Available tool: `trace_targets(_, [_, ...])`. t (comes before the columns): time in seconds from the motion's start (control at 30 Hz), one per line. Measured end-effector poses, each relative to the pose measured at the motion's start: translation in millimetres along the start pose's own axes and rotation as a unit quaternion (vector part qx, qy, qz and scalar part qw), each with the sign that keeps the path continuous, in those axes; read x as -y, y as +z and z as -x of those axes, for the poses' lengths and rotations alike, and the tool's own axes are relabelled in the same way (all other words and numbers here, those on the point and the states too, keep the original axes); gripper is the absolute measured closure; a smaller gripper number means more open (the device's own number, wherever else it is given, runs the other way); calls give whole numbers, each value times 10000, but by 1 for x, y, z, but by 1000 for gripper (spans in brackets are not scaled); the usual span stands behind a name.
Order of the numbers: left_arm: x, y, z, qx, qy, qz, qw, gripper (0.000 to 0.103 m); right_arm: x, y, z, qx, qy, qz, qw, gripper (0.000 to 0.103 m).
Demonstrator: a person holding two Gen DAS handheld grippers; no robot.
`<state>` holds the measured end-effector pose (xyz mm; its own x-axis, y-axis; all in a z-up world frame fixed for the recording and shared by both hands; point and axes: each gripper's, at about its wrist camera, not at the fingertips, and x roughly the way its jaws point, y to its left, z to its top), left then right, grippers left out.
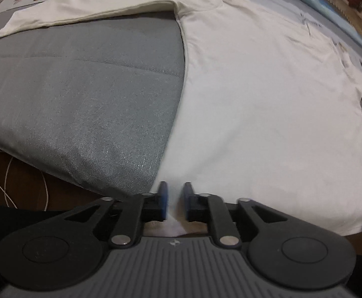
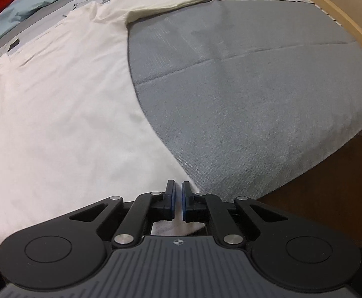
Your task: Fold small clothes
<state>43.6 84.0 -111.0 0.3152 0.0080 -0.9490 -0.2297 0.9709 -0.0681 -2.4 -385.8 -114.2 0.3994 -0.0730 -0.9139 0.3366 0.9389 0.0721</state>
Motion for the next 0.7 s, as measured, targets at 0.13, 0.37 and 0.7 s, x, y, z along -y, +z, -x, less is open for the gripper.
trace_targets(0.13, [-2, -1, -1, -5, 22, 173, 9998, 84, 3, 1, 6, 159, -180, 40, 9997, 103])
trace_targets(0.37, [4, 0, 10, 193, -125, 79, 9997, 84, 20, 2, 11, 209, 4, -444, 9988, 103])
trace_targets(0.7, [7, -10, 20, 148, -207, 45, 9997, 84, -6, -4, -4, 117, 61, 213, 9997, 55])
